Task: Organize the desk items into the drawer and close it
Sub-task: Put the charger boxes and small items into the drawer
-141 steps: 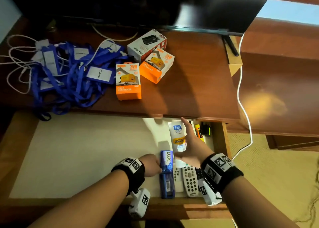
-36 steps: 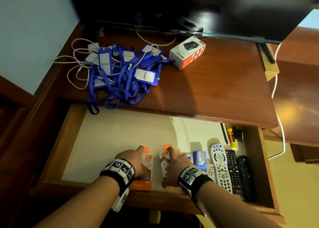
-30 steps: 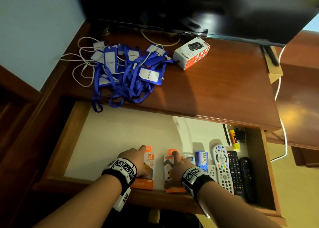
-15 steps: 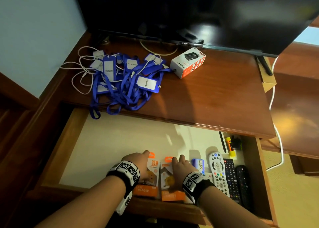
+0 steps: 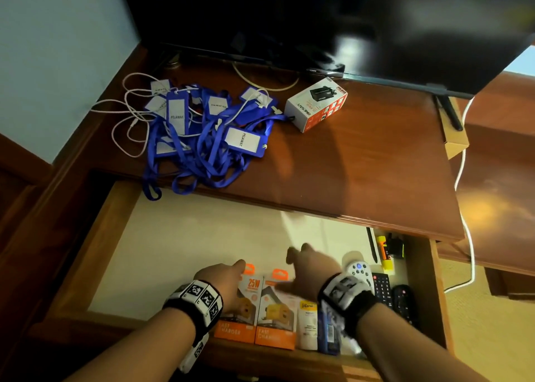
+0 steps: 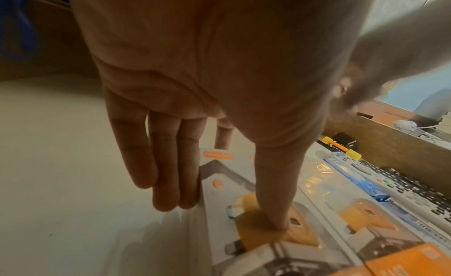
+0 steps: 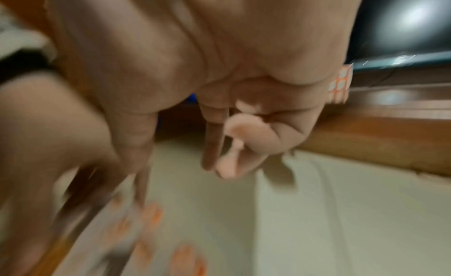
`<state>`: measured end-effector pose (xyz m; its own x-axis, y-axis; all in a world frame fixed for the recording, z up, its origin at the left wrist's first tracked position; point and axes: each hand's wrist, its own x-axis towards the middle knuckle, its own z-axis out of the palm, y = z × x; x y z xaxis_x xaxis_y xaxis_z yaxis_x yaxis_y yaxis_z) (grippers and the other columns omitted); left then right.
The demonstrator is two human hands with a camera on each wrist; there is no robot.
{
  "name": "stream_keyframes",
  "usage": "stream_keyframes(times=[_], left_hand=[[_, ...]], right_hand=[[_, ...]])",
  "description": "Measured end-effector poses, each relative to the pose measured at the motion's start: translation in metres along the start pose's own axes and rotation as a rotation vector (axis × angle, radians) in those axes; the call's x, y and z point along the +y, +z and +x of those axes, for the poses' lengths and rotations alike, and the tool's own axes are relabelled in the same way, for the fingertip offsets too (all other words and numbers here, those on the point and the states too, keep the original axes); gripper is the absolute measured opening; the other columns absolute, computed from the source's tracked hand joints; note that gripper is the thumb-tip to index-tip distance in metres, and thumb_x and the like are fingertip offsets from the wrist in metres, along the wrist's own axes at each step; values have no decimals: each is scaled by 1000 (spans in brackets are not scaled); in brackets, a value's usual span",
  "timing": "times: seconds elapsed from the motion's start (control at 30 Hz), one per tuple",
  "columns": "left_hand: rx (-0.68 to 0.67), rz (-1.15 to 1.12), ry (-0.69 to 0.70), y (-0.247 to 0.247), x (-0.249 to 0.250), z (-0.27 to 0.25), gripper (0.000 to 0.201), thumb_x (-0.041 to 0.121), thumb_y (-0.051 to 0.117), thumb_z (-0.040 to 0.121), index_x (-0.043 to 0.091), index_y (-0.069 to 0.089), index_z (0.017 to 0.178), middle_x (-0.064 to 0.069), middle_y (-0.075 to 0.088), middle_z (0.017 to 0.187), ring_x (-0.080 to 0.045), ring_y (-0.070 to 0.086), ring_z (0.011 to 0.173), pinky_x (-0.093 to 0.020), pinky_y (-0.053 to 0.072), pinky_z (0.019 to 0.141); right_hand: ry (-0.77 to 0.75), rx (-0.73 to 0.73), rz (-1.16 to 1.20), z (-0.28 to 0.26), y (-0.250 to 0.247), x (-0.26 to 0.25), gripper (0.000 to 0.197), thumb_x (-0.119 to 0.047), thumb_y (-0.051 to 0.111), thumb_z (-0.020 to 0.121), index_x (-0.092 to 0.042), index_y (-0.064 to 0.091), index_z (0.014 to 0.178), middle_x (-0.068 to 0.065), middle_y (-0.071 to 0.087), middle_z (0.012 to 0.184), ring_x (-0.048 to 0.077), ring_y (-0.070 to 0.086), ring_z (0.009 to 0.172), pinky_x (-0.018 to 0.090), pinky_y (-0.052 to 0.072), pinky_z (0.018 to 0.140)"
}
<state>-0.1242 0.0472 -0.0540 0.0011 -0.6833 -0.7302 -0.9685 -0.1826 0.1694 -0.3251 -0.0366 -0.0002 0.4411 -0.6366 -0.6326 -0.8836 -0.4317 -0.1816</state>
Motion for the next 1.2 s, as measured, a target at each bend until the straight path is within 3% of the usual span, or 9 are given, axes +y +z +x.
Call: stream_keyframes(times=[0.13, 0.23, 0.3, 0.4, 0.5, 0.7, 1.0, 1.1, 1.2], left_hand=[[1, -16, -3, 5, 2, 2, 80, 56, 75, 80, 31, 34, 144, 4, 68, 119, -22, 68, 106, -37, 58, 86], [29, -14, -13, 6, 5, 3, 81, 54, 72, 83, 30, 31, 148, 4, 67, 124, -21, 67, 110, -37, 57, 88], [26, -20, -22, 5, 6, 3, 80, 52, 70, 84, 30, 30, 149, 4, 67, 121, -22, 67, 108, -36, 56, 85], [17, -37, -46, 5, 8, 2, 82, 49, 71, 85, 32, 27, 152, 4, 68, 117, -21, 68, 105, -37, 58, 85], [7, -93, -77, 5, 8, -1, 80, 47, 72, 83, 36, 28, 149, 6, 68, 114, -19, 69, 102, -37, 60, 86], [140, -238, -180, -7, 2, -15, 62, 57, 65, 89, 39, 33, 140, 11, 66, 96, -13, 66, 86, -33, 59, 78], [643, -411, -188, -107, -10, -25, 33, 53, 62, 95, 33, 56, 121, 11, 65, 91, -17, 63, 84, -34, 54, 72], [827, -437, -72, -143, -10, -8, 41, 47, 72, 89, 29, 57, 123, 4, 64, 99, -25, 59, 98, -40, 53, 80], [812, -294, -51, -172, -7, 20, 59, 48, 76, 86, 30, 50, 136, -6, 57, 125, -35, 49, 117, -49, 50, 97]], right_hand=[[-166, 371, 389, 10, -95, 26, 17, -34, 75, 89, -26, 63, 79, -12, 60, 68, 6, 54, 64, 27, 43, 64], [-120, 507, 333, 25, -163, 40, 20, -33, 70, 91, -29, 56, 77, -11, 61, 73, 8, 56, 65, 28, 45, 63], [-21, 541, 253, 44, -197, 48, 11, -34, 68, 92, -30, 59, 97, -6, 65, 94, 14, 63, 84, 32, 52, 76], [70, 511, 214, 84, -222, 58, 65, -31, 75, 87, -25, 41, 142, 10, 48, 138, 31, 62, 112, 43, 54, 97], [94, 431, 110, 122, -235, 68, 103, -32, 83, 80, -39, 14, 157, 14, 26, 159, 43, 50, 132, 56, 49, 105], [65, 244, -25, 165, -234, 68, 110, -42, 74, 88, -51, -11, 157, -3, -18, 170, 39, -6, 156, 68, 15, 120], [-20, 448, -43, 107, -170, 71, 81, -38, 60, 91, -52, 12, 154, 6, 11, 169, 49, 24, 144, 61, 37, 113], [-35, 490, -155, 76, -129, 74, 74, -36, 54, 90, -55, 18, 152, 11, 35, 152, 42, 38, 127, 51, 46, 100], [-62, 679, -237, 43, -92, 73, 58, -38, 63, 88, -50, 43, 141, 10, 46, 118, 36, 50, 102, 46, 51, 82]])
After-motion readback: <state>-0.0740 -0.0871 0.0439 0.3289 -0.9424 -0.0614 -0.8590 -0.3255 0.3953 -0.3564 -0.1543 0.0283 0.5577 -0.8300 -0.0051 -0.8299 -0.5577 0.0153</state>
